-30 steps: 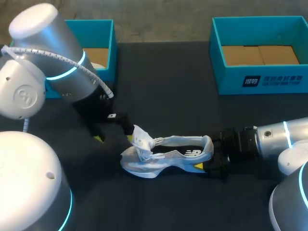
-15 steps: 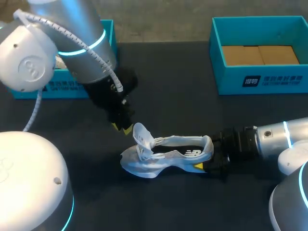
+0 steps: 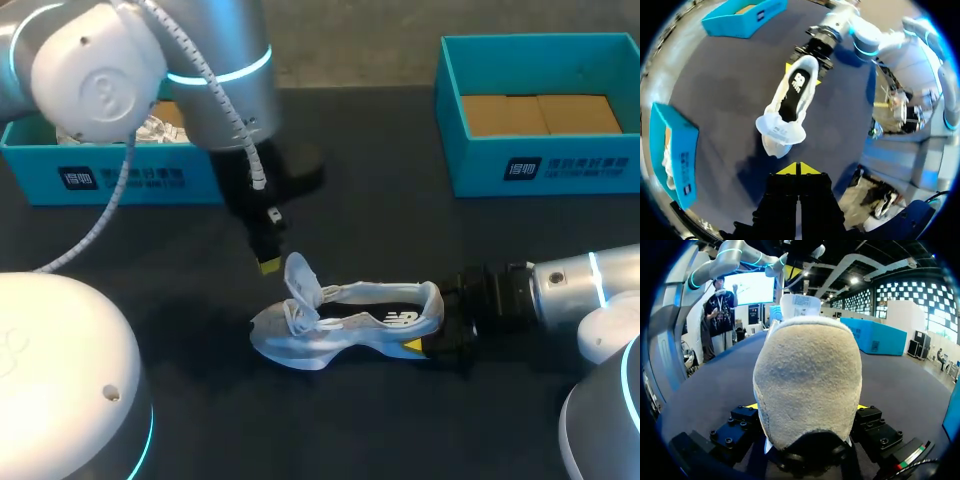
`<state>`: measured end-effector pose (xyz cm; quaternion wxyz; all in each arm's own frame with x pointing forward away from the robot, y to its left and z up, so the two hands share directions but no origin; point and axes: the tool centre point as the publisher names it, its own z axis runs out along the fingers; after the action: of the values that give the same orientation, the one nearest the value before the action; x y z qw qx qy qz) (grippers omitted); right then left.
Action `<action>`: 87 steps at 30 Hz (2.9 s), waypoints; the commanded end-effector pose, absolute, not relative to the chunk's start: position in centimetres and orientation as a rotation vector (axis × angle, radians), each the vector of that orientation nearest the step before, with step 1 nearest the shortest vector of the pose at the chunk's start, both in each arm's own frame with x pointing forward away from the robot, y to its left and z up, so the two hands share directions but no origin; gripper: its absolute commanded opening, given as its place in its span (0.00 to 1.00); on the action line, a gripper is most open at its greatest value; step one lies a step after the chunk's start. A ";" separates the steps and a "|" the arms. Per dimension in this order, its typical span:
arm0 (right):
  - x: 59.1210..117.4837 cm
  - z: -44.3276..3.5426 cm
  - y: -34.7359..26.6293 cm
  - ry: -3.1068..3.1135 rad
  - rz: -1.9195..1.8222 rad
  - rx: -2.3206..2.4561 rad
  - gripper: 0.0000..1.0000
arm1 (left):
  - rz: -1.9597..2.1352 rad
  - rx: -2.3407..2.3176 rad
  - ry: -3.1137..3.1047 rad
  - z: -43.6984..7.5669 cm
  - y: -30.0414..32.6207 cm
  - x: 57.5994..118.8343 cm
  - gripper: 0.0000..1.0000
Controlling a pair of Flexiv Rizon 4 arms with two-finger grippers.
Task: Take the shoe out of the shoebox, open the shoe tongue, remove and reinsert the insole, then place the shoe into the shoebox
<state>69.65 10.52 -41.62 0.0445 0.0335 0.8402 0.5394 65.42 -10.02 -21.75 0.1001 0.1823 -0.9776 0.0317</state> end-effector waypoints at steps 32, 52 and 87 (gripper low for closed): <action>69.5 -41.6 10.5 2.569 1.644 0.103 0.00 | 0.060 0.146 -2.925 -28.3 -20.4 69.6 0.00; 69.5 -41.6 10.5 2.569 1.644 0.103 0.00 | -0.063 0.055 -2.903 -34.1 -24.6 68.7 0.00; 69.5 -41.6 10.5 2.569 1.644 0.103 0.00 | 0.047 0.005 -2.885 -37.8 -21.1 66.4 0.00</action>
<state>69.66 10.53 -41.62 0.0443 0.0335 0.8402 0.5395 66.53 -21.35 -37.66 0.1282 0.0018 -0.9917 0.0122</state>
